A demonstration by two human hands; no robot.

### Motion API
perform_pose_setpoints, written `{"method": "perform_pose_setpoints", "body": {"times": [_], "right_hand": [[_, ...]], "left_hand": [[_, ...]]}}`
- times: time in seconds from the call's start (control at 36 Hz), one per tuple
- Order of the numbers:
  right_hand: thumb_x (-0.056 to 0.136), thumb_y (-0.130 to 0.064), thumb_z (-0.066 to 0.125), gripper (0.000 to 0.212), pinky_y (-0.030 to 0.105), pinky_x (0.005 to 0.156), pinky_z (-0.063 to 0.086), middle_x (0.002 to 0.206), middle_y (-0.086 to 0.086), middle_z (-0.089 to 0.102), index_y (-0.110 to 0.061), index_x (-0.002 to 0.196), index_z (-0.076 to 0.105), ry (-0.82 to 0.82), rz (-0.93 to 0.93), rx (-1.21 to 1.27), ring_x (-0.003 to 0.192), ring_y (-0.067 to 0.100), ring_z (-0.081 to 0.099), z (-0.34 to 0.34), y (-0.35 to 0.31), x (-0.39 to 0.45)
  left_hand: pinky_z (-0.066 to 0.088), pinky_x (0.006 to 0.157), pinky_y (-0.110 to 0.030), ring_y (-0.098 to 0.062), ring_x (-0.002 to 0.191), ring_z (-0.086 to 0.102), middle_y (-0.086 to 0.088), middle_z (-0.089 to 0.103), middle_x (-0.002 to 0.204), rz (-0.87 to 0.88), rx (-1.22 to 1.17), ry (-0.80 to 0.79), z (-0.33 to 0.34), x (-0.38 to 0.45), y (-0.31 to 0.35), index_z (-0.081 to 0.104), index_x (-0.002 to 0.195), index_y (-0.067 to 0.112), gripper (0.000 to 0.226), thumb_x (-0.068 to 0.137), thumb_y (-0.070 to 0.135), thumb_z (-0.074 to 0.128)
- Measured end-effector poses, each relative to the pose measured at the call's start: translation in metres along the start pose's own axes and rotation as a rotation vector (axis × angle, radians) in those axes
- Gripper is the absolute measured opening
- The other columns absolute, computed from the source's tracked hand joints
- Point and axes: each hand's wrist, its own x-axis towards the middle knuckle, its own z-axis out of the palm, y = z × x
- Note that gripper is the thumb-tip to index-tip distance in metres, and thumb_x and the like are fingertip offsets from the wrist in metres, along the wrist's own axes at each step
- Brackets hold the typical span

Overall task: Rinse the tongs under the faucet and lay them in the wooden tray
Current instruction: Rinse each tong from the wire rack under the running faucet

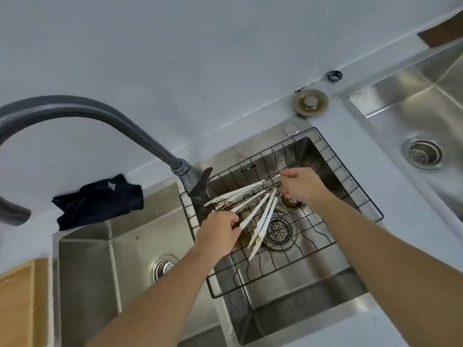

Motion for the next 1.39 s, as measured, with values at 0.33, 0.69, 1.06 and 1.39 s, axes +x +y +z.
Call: {"method": "perform_pose_setpoints", "body": {"times": [0.33,0.69,1.06,1.39], "right_hand": [[0.094,-0.024,0.065,0.024,0.035,0.063,0.065,0.086,-0.002,0.072,-0.027,0.115,0.074,0.073,-0.053,-0.189,0.060,0.018,0.068,0.009,-0.007,0.016],[0.095,-0.020,0.064,0.020,0.042,0.075,0.064,0.078,-0.006,0.070,-0.018,0.112,0.075,0.066,-0.075,-0.166,0.070,0.021,0.074,0.013,-0.014,0.008],[0.098,-0.017,0.060,0.017,0.039,0.080,0.063,0.091,-0.001,0.075,-0.018,0.106,0.075,0.085,-0.188,-0.234,0.075,0.015,0.075,-0.010,-0.027,-0.035],[0.091,-0.021,0.064,0.024,0.020,0.072,0.048,0.096,-0.011,0.071,-0.027,0.111,0.075,-0.023,-0.307,-0.395,0.090,0.008,0.066,-0.022,-0.046,-0.095]], "left_hand": [[0.056,0.072,-0.026,-0.014,0.086,0.066,0.002,0.072,0.112,0.043,0.076,-0.049,0.012,0.020,0.003,0.067,0.124,0.026,0.030,0.095,0.029,0.068],[0.061,0.073,-0.034,-0.015,0.084,0.069,0.003,0.073,0.099,0.118,0.159,-0.049,0.015,0.027,0.000,0.067,0.110,0.022,0.014,0.099,0.025,0.059],[0.054,0.076,-0.030,-0.012,0.085,0.053,0.005,0.059,0.101,0.270,0.136,0.051,-0.004,0.001,0.001,0.066,0.120,0.022,0.026,0.096,0.022,0.057],[0.042,0.076,-0.021,-0.014,0.102,0.054,0.004,0.058,0.107,0.461,0.171,0.155,-0.025,-0.047,-0.004,0.064,0.117,0.022,0.024,0.097,0.021,0.050]]}}
